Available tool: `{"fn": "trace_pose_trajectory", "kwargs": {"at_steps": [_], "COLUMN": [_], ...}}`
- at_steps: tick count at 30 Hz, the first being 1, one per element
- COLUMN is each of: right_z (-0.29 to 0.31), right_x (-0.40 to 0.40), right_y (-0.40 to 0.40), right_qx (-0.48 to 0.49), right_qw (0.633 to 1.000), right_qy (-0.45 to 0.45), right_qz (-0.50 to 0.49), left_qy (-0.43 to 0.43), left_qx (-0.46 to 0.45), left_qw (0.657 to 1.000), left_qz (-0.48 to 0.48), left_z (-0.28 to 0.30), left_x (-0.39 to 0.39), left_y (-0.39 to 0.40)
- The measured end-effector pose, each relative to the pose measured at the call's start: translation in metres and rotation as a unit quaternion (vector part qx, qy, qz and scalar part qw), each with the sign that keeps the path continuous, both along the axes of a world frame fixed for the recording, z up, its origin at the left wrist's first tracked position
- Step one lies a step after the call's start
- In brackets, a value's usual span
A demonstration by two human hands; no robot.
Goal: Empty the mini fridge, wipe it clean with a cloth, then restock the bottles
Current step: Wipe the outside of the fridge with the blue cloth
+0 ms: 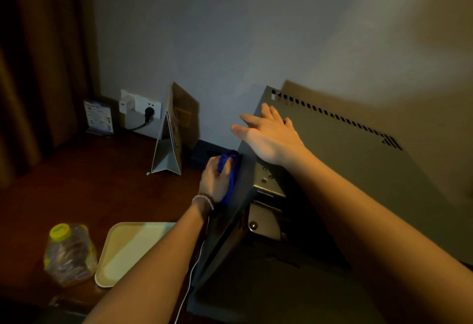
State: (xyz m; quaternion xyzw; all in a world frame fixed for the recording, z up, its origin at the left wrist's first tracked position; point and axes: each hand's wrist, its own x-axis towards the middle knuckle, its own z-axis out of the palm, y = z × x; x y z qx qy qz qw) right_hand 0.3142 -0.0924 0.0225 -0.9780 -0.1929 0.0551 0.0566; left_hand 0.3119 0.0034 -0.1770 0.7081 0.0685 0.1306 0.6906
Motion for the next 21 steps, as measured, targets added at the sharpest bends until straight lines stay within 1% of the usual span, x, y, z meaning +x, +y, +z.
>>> {"fn": "trace_pose_trajectory", "kwargs": {"at_steps": [6, 9, 12, 16, 21], "right_z": [0.0, 0.0, 0.001, 0.0, 0.001], "right_x": [0.0, -0.001, -0.002, -0.002, -0.003], "right_y": [0.0, 0.0, 0.001, 0.001, 0.001], "right_qx": [-0.003, -0.003, -0.002, -0.003, -0.006], "right_qw": [1.0, 1.0, 1.0, 1.0, 1.0], "right_qy": [-0.003, -0.004, -0.005, -0.006, -0.004], "right_qz": [-0.003, -0.005, -0.006, -0.007, -0.007], "left_qy": [0.054, 0.066, 0.054, 0.049, -0.025], "left_qx": [-0.001, -0.026, -0.065, -0.047, -0.062], "left_qw": [0.998, 0.997, 0.996, 0.997, 0.997], "left_qz": [0.015, 0.008, 0.008, 0.022, 0.036], "left_z": [-0.033, -0.038, -0.034, -0.023, 0.014], "left_x": [-0.031, -0.06, -0.09, -0.123, -0.144], "left_y": [-0.001, -0.004, -0.008, -0.011, -0.015]}}
